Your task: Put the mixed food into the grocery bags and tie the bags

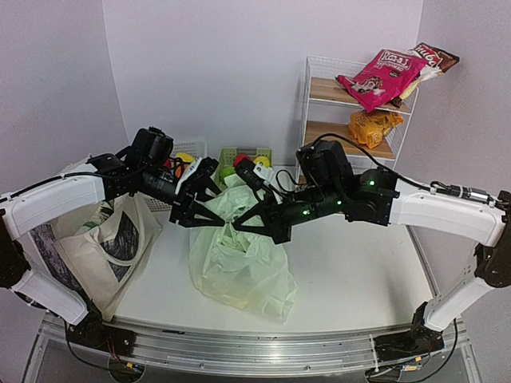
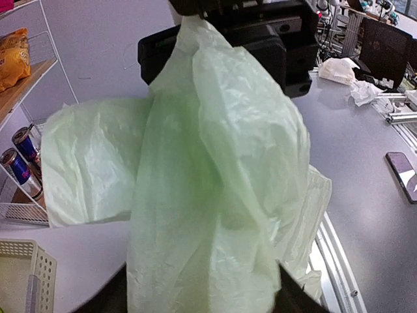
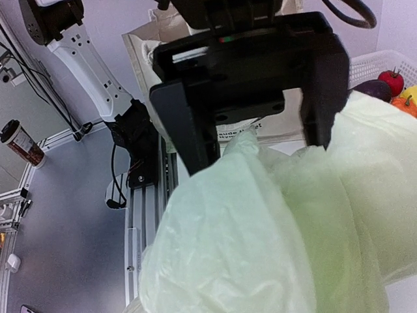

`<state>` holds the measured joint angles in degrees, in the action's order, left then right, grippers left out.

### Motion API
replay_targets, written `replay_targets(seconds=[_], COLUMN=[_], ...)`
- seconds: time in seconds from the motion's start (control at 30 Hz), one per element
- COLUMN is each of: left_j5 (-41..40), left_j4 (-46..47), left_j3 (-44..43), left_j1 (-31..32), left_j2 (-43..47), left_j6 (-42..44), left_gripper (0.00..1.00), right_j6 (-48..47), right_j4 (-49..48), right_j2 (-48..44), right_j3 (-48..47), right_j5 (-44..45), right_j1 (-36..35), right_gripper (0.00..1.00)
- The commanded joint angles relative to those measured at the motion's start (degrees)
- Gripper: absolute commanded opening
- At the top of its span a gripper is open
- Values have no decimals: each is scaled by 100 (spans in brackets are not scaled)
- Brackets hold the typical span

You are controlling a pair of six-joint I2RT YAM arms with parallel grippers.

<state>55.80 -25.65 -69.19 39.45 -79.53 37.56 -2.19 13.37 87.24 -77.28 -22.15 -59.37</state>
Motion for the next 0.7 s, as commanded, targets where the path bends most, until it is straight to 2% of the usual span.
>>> replay_targets(seconds=[0.0,0.03,0.13,0.2,0.27,0.43,0.53,0.67], left_j5=[-30,-191,-164,-143,-94,320,399,278], left_j4=[627,913,1537,1674,1701,1817,1359,1328], left_j3=[-46,22,239,392,593,1035,1101,1345], left_j1=[5,-88,-608,-843,-869,-831,-551,-128], left_j2=[157,250,436,521,646,952,1128,1301], left_j6=[-959,-1299,-2400,-2545,-2287,-1242,271,1656], left_gripper=[5,1,0,0,0,0,0,0], right_j6=[160,358,1311,2000,2696,3874,4789,4970], right_j4=[-173,-175,-202,-241,-316,-336,-343,-344], right_j2=[-14,-82,-410,-687,-943,-1027,-1040,-745], right_j3=[-162,-62,437,902,1369,1723,1797,1432], right_j5=[701,1102,2320,3134,3758,4364,4629,4591], right_j1=[60,117,466,680,812,842,849,849], right_gripper=[1,1,2,2,2,0,0,0])
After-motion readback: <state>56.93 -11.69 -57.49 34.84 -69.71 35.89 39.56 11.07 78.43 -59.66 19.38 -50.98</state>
